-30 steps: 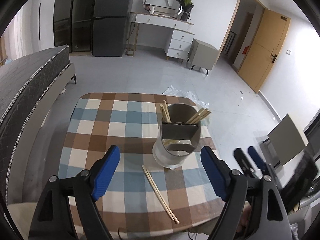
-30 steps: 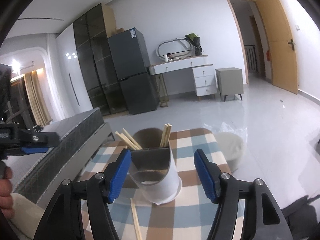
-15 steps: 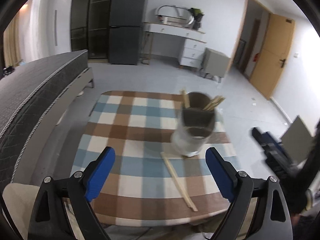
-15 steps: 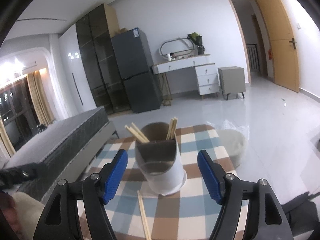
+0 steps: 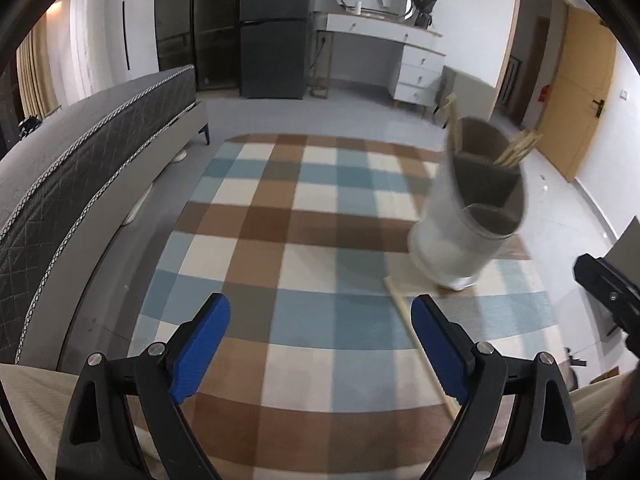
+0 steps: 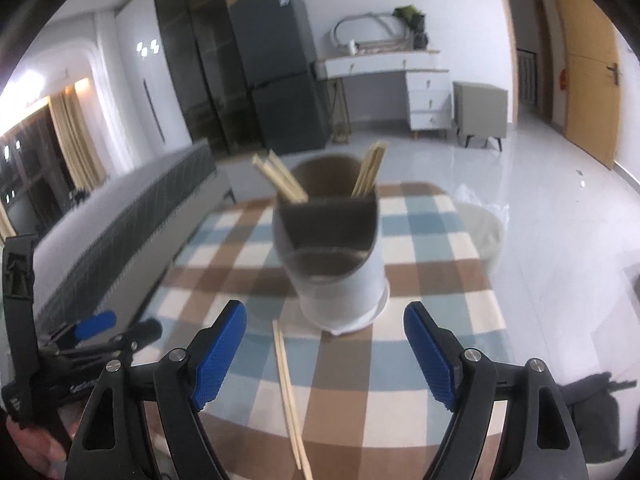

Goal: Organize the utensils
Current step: 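Withdraw both open grippers toward the chopsticks left on the rug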

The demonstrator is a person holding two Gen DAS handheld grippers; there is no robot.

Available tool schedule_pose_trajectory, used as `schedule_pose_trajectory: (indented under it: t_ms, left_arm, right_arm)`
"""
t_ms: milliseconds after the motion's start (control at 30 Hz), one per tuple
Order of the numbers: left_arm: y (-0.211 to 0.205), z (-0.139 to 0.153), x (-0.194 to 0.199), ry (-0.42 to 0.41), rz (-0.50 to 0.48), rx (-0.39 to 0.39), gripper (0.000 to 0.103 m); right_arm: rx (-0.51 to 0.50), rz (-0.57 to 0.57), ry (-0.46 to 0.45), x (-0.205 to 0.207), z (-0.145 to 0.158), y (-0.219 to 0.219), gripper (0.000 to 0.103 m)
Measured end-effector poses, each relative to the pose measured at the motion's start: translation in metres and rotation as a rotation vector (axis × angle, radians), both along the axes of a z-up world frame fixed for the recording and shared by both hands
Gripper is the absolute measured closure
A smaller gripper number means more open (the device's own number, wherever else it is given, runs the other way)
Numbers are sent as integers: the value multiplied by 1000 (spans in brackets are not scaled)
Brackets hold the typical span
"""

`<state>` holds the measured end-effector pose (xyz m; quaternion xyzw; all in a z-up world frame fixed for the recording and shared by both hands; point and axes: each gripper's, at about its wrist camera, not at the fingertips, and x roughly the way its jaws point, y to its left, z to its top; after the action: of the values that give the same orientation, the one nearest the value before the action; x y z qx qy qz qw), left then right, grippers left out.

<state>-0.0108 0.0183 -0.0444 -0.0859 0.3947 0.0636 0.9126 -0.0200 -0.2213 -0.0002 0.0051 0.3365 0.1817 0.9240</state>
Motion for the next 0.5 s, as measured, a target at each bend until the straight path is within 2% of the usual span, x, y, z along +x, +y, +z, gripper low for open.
schedule_pose_trajectory:
  t_ms: [33, 100, 233, 367, 500]
  left_arm:
    - [3, -6, 4, 22, 8, 7, 14]
    - [10, -14, 10, 55, 24, -32, 14]
    - [22, -15, 15, 57, 54, -52, 14]
    - [34, -17, 19, 66, 82, -85, 14]
    - [45, -22, 23, 90, 106, -107, 14]
  right_arm:
    - [-16, 7, 18, 3, -4, 4, 22]
    - [-32, 34, 76, 11, -15, 14, 24]
    - [-77, 68, 144, 22, -33, 32, 33]
    - [-174, 135, 198, 33, -52, 58, 41]
    - [-289, 209, 255, 42, -76, 83, 53]
